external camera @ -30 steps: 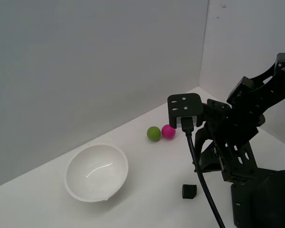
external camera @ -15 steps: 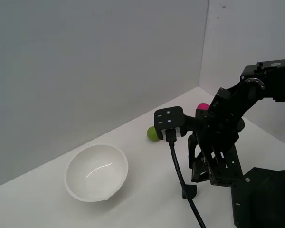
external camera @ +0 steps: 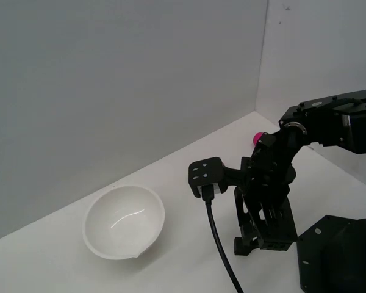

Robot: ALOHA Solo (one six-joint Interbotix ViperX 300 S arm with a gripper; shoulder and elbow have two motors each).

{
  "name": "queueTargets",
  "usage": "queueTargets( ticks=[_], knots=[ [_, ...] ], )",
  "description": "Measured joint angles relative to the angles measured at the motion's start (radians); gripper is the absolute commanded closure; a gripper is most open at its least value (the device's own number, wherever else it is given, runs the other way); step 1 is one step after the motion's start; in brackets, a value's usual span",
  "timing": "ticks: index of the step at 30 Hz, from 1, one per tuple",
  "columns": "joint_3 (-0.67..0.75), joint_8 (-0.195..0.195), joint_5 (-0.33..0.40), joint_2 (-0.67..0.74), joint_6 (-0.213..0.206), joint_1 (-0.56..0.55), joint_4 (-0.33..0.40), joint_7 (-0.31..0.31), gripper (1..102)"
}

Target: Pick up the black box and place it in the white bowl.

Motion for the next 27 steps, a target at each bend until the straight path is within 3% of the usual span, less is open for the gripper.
queueTargets(
  ticks=[3, 13, 22, 24, 27],
  knots=[
    [-0.028, -0.002, 0.0, -0.026, -0.006, 0.002, 0.0, -0.005, 37],
    [-0.146, 0.032, 0.002, -0.144, -0.049, -0.032, 0.002, -0.055, 37],
    [-0.167, 0.034, 0.014, -0.164, -0.054, -0.034, 0.012, -0.06, 37],
    [-0.166, 0.034, 0.015, -0.164, -0.054, -0.035, 0.015, -0.06, 41],
    [-0.167, 0.034, 0.017, -0.164, -0.054, -0.035, 0.015, -0.061, 55]
  ],
)
